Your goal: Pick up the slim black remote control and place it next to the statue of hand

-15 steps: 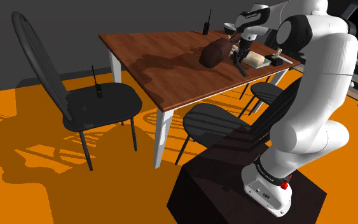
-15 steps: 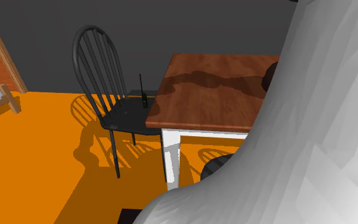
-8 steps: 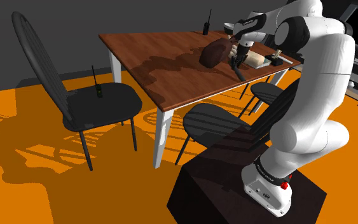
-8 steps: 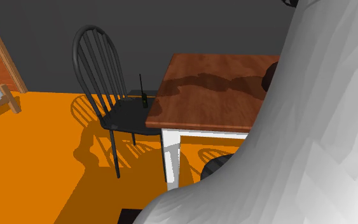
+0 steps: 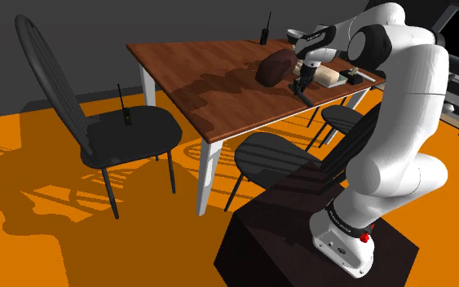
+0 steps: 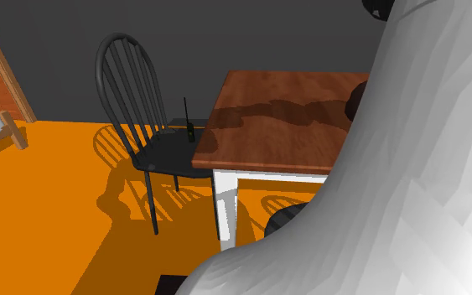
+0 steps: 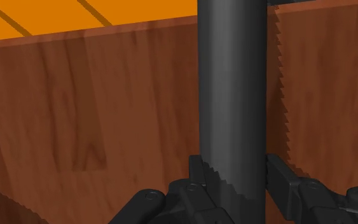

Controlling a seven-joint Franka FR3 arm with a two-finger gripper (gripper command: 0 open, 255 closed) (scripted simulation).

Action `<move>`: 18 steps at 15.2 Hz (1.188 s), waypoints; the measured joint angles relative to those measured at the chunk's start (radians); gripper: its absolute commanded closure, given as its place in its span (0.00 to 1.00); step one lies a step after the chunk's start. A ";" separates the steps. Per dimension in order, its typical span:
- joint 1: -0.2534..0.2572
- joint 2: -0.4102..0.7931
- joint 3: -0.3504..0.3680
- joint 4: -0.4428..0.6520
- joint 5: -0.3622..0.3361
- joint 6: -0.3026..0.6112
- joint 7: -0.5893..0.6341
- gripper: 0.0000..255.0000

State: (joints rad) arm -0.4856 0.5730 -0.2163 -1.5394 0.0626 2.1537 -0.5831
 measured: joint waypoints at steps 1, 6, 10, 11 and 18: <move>0.000 0.002 0.000 0.000 0.000 0.001 0.000 1.00; 0.000 0.004 0.000 0.000 0.001 0.003 0.000 1.00; 0.000 0.004 0.001 0.000 0.001 0.003 0.000 0.00; 0.000 0.004 0.001 0.000 0.001 0.003 0.000 0.00; 0.008 -0.053 -0.006 0.028 -0.011 -0.081 0.006 0.00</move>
State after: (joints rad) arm -0.4778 0.5199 -0.2219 -1.5118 0.0519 2.0729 -0.5768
